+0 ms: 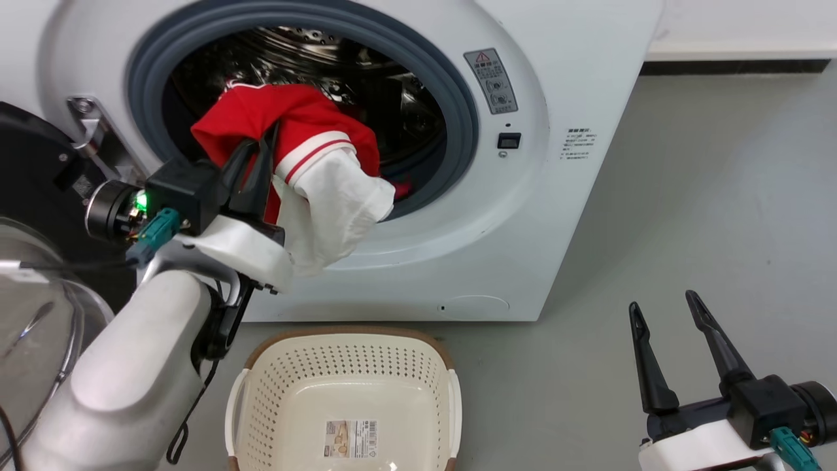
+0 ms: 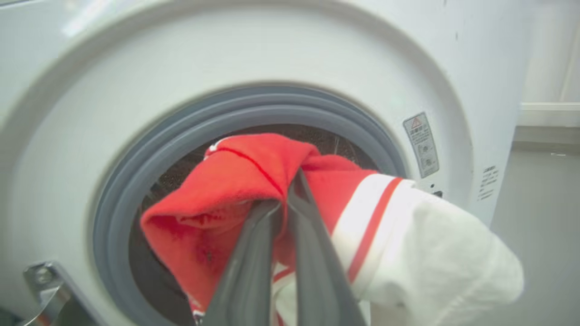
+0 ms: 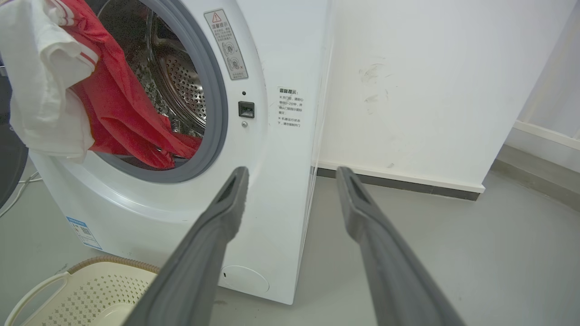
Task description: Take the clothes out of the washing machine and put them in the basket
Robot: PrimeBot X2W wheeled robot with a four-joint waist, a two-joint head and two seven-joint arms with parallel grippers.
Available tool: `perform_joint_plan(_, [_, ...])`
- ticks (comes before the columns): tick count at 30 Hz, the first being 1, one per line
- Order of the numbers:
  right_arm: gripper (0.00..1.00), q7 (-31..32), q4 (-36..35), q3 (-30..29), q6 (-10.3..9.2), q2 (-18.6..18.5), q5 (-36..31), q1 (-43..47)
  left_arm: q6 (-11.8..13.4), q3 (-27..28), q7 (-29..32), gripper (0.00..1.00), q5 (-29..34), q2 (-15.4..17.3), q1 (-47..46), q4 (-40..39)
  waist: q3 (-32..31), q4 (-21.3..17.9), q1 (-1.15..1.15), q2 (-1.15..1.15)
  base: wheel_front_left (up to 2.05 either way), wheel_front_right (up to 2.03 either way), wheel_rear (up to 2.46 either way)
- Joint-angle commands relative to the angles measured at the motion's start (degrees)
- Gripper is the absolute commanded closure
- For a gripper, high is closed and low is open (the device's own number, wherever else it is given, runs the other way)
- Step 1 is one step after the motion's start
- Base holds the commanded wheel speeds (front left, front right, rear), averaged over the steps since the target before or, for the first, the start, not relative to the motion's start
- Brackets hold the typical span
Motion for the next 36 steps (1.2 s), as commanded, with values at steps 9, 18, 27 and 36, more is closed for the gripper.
perform_joint_plan(9, [0.0, -0.14, 0.24, 0.39, -0.04, 0.07, -0.26, 2.37, 8.04, 2.5, 1.89, 1.0, 1.24, 5.97, 8.16, -20.02, -2.73, 1.62, 0.01, 0.0, 0.0, 0.0, 0.0])
perform_joint_plan(18, [0.0, -0.13, 0.27, 0.52, -0.04, 0.06, 0.38, 2.55, 12.52, 2.33, 4.12, 1.0, 2.83, 9.74, 14.06, -31.11, -2.96, 1.72, 0.01, 0.0, 0.0, 0.0, 0.0])
perform_joint_plan(27, [0.0, -0.13, 0.05, 0.56, -0.04, 0.07, 0.63, 0.94, 13.01, -1.05, 5.49, 1.0, 2.46, 9.97, 20.05, -32.45, -1.09, 1.4, 0.01, 0.0, 0.0, 0.0, 0.0])
perform_joint_plan(36, [0.0, -0.13, -0.47, -0.09, -0.04, 0.06, -0.08, -1.46, 9.87, -5.39, 3.99, 1.0, 0.47, 6.42, 23.19, -24.13, 3.78, 0.42, 0.01, 0.0, 0.0, 0.0, 0.0])
